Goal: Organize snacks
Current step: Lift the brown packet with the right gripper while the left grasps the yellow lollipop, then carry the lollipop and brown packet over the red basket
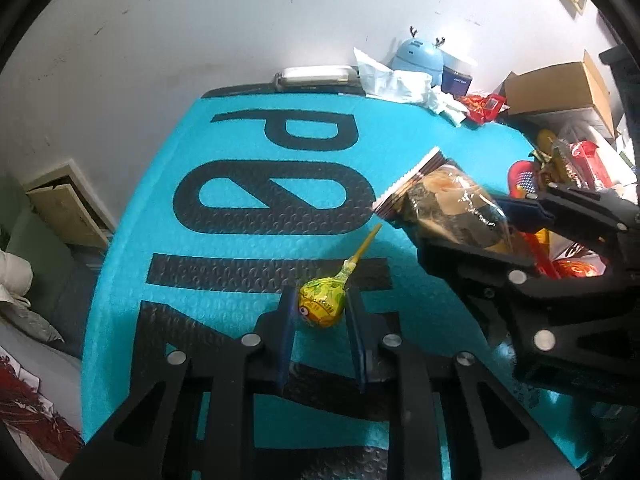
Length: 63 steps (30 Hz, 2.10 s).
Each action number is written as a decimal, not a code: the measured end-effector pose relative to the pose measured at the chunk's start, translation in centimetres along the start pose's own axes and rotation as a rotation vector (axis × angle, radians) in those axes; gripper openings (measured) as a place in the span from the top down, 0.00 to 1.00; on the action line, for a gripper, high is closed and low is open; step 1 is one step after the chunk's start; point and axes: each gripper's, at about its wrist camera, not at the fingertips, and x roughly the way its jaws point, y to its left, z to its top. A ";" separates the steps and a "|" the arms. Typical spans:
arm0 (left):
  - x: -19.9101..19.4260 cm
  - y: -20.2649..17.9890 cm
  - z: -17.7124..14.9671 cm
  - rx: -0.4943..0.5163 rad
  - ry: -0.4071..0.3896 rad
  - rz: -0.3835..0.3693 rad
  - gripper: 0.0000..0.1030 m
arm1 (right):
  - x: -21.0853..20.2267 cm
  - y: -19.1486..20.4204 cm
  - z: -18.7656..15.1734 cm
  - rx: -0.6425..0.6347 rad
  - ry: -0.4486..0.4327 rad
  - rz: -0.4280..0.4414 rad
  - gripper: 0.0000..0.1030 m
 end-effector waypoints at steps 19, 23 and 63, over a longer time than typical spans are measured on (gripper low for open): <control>-9.0 -1.8 -2.2 0.000 -0.121 0.031 0.77 | -6.3 2.9 -1.5 0.006 -0.066 0.035 0.55; -11.1 -2.6 -2.9 0.010 -0.152 0.037 0.77 | -8.4 3.7 -2.2 0.005 -0.091 0.034 0.55; -17.1 -16.4 -5.6 0.164 -0.250 -0.169 0.77 | -23.3 -1.1 -12.8 0.202 -0.230 -0.138 0.55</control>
